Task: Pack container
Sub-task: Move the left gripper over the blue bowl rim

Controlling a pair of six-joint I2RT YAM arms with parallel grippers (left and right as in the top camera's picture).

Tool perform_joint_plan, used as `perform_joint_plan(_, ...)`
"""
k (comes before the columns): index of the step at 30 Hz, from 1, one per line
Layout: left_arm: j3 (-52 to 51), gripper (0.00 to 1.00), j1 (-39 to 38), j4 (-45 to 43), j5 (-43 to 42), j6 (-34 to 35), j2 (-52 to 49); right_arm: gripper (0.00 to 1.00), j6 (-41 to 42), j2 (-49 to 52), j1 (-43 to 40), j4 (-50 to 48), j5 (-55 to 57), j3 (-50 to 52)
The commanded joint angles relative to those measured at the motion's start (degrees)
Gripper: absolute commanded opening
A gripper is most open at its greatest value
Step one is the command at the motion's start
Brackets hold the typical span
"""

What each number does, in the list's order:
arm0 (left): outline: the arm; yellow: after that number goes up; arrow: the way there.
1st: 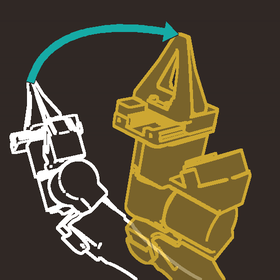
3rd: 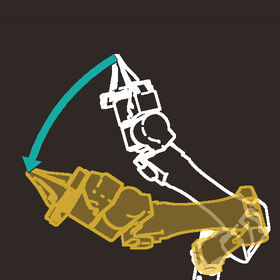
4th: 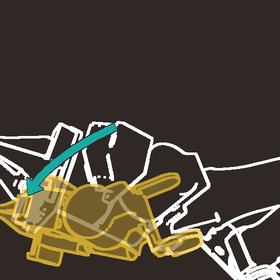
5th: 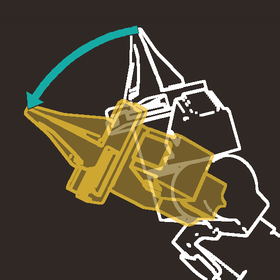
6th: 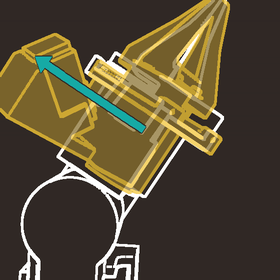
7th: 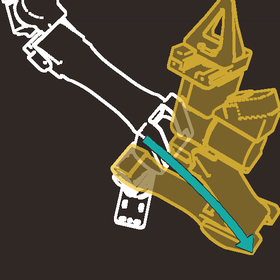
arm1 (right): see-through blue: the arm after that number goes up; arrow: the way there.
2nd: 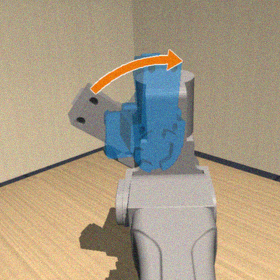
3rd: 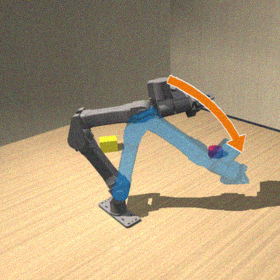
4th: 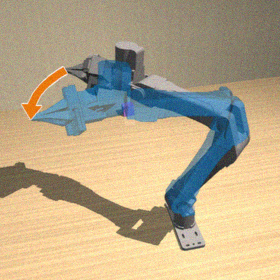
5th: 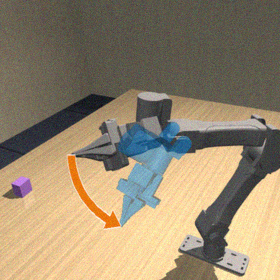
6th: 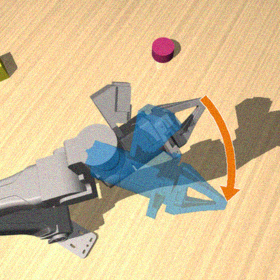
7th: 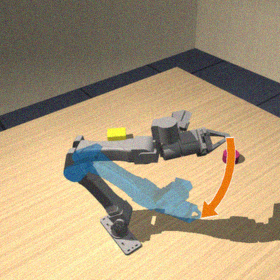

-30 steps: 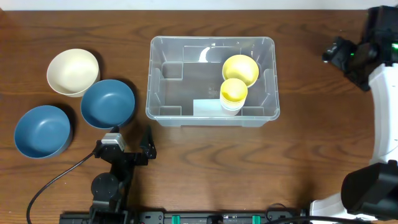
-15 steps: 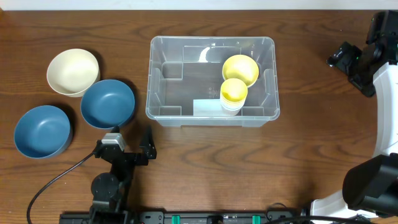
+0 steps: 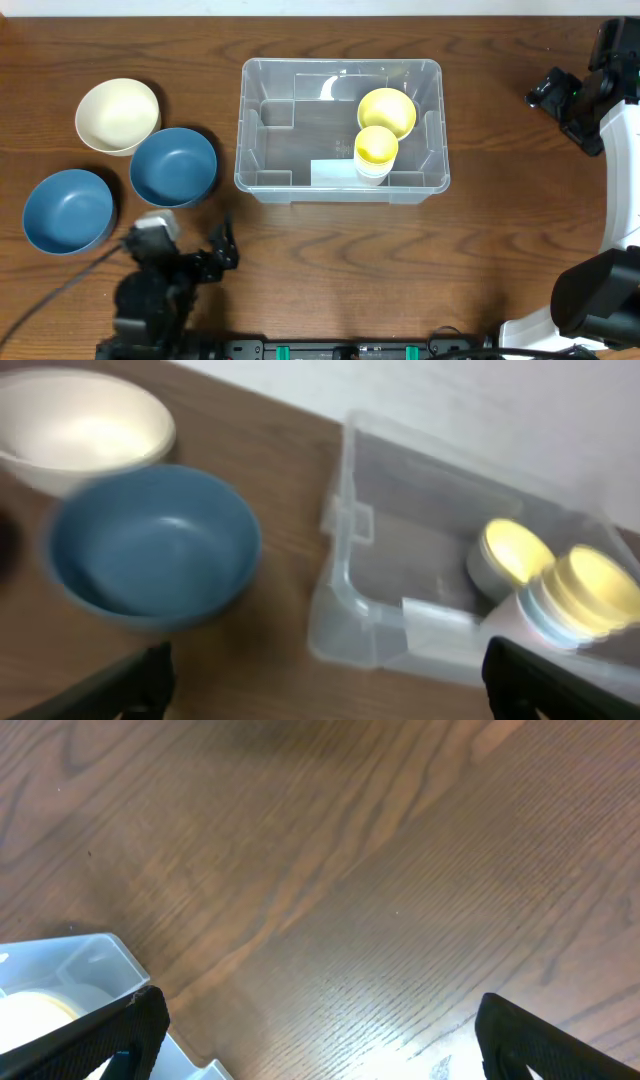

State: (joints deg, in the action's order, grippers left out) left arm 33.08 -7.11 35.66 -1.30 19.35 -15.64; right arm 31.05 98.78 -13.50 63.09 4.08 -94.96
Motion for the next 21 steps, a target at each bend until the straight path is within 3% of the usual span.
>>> perform_joint_plan(1,10.8,0.98,0.3,5.2,7.6,0.3,-10.6,0.99,0.9,0.4,-0.2,0.0,0.4,0.2)
perform_joint_plan(10,37.2,0.98,0.3,23.9,8.9,-11.3,-46.1,0.99,0.9,0.4,-0.2,0.0,0.4,0.2)
perform_joint_plan(14,40.7,0.98,0.4,25.8,8.2,-11.6,-57.5,0.99,0.9,0.4,-0.2,0.0,0.4,0.2)
perform_joint_plan(21,40.8,0.98,5.0,23.7,-0.2,-6.5,-66.3,0.99,0.9,0.4,-0.2,0.0,0.4,0.2)
